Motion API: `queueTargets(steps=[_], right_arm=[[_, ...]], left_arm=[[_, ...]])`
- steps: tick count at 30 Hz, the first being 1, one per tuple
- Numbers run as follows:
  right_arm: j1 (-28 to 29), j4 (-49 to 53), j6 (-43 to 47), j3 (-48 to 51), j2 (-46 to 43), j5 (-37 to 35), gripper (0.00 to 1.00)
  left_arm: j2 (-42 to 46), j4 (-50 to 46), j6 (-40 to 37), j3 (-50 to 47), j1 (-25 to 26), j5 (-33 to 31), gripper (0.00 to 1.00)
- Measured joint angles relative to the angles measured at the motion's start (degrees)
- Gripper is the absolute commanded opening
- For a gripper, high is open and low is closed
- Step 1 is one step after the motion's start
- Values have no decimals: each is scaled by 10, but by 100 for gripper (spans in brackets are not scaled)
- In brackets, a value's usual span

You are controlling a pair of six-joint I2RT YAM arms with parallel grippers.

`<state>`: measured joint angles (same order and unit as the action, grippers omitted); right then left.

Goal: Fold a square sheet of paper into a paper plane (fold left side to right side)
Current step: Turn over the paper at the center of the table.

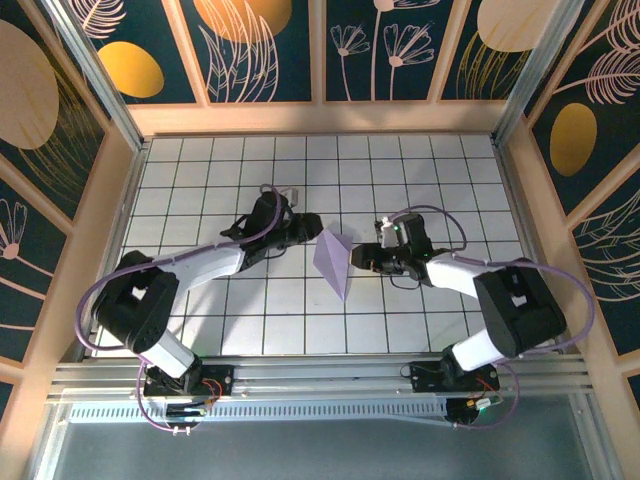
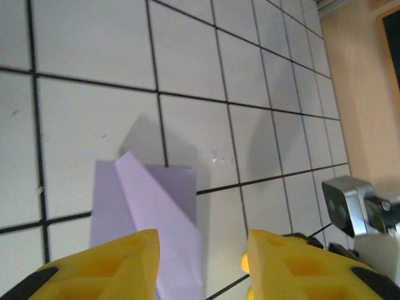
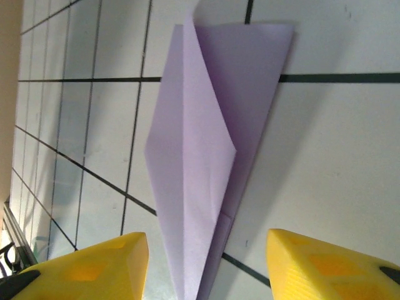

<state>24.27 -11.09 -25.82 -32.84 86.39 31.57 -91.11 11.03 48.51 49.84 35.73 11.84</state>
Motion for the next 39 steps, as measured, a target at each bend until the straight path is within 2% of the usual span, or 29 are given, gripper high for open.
queueTargets(steps=[7, 17, 22, 25, 28, 33, 39], right_arm=[[13, -27, 0, -16, 63, 11, 43], [16, -57, 0, -51, 112, 31, 28], [17, -73, 0, -58, 122, 43, 14], [17, -78, 0, -58, 118, 45, 7], [13, -78, 0, -58, 90, 47, 2], [-14, -89, -1, -56, -18, 78, 0], [-36, -146, -30, -44, -122, 156, 0]], left_arm=[[10, -1, 13, -65, 0, -13, 42], [16, -1, 16, -74, 0, -20, 43], [17, 2, 20, -74, 0, -18, 47], [31, 5, 24, -75, -1, -17, 53], [66, 20, 29, -82, -9, -11, 59], [150, 87, 41, -121, -39, 17, 69], [193, 214, 55, -142, -48, 105, 62]])
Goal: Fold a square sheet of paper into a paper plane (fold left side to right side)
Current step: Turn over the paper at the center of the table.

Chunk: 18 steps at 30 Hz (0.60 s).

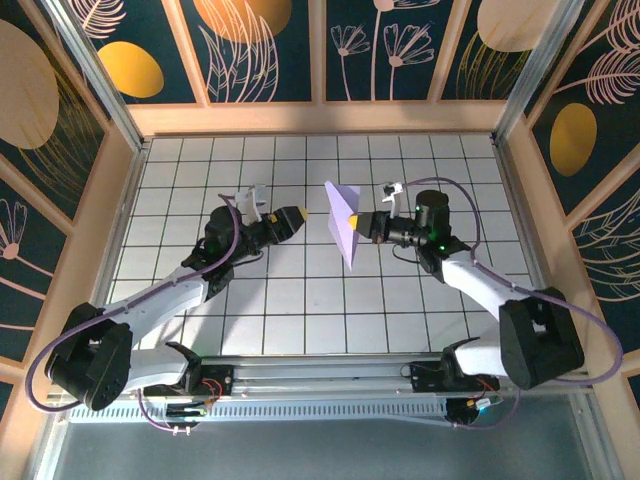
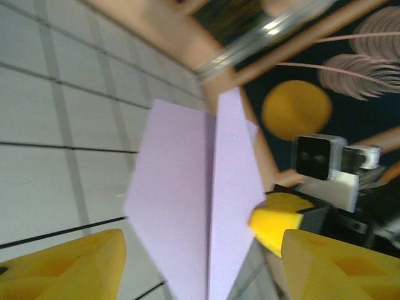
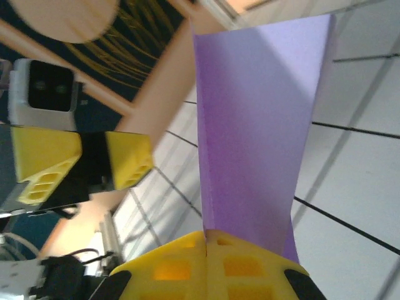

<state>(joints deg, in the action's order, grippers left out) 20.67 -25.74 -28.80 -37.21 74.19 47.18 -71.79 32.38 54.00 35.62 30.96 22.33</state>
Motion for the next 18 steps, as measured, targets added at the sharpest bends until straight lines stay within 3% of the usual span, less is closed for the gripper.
queueTargets(steps=[7, 14, 18], right_arm=[[5, -102, -94, 24, -10, 87, 0], [20, -191, -165, 26, 2, 115, 0], [21, -210, -183, 26, 13, 116, 0]], left_arm=[[-53, 127, 30, 7, 4, 117, 53], [-111, 146, 33, 43, 24, 158, 43], [-125, 153, 35, 50, 30, 165, 28]])
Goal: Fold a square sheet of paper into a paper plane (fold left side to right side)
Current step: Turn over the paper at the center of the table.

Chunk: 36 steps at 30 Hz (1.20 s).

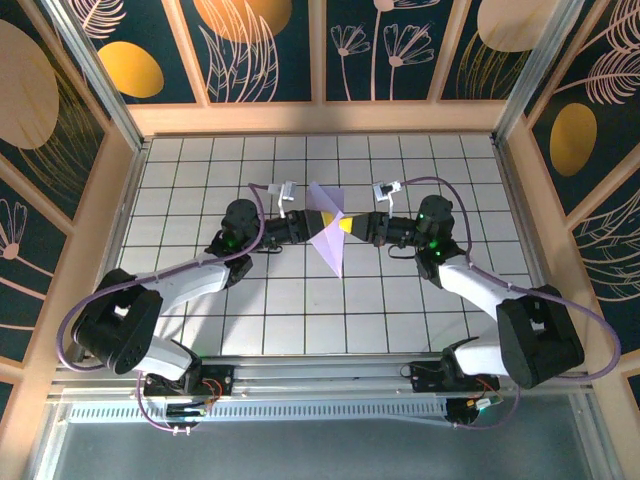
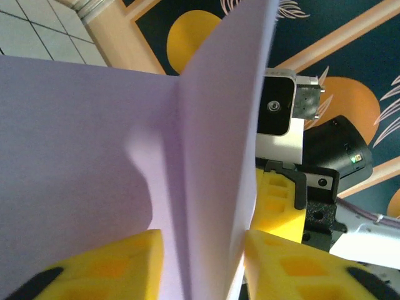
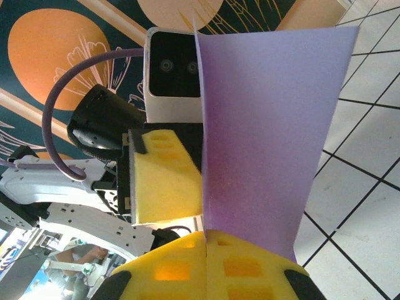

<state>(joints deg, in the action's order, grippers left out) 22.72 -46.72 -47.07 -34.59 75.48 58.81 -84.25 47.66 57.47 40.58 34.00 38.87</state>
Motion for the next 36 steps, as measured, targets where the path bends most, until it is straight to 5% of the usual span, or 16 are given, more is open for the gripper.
queueTargets(steps=[6, 14, 21, 29, 36], right_arm=[[0, 18, 12, 0, -1, -10, 19], [-33, 116, 78, 20, -85, -80, 68], [-40, 122, 76, 109, -161, -81, 83], [32, 74, 61, 155, -164, -60, 85], [53, 14, 57, 132, -133, -54, 59]], left_arm=[[-1, 3, 2, 0, 1, 0, 9], [-1, 30, 14, 0, 2, -24, 3], [-1, 62, 32, 6, 9, -38, 1], [-11, 75, 44, 37, 25, -38, 1], [-24, 78, 49, 42, 34, -38, 1]])
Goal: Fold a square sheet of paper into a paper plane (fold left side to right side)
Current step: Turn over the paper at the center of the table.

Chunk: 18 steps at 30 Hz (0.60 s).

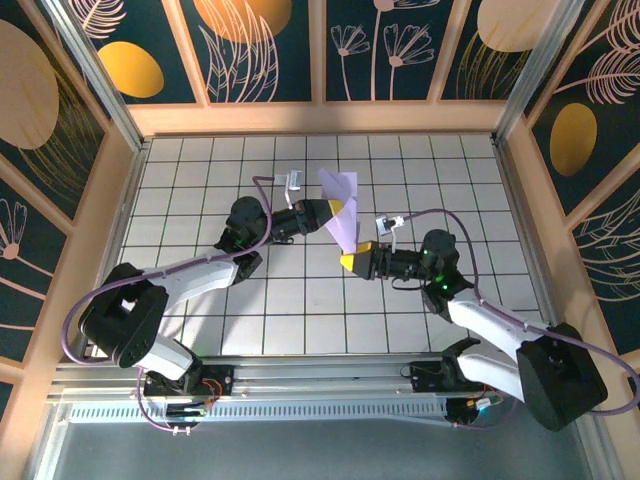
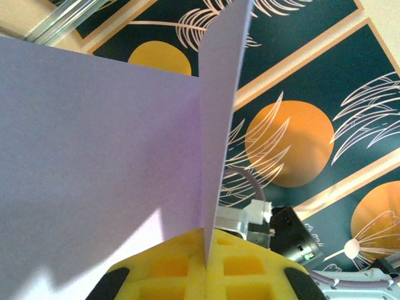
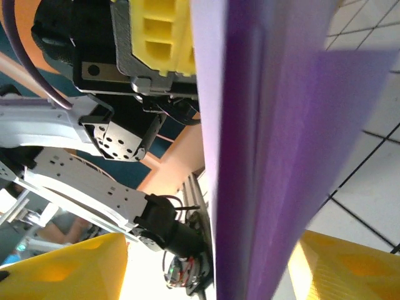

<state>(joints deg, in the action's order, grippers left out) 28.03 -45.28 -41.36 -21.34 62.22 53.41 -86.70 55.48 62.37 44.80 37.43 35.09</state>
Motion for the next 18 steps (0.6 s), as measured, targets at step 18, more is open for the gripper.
queueTargets(steps=[18], right_arm=[[1, -2, 9, -14, 12, 7, 21]], left_arm=[[-2, 0, 9, 0, 1, -15, 0]])
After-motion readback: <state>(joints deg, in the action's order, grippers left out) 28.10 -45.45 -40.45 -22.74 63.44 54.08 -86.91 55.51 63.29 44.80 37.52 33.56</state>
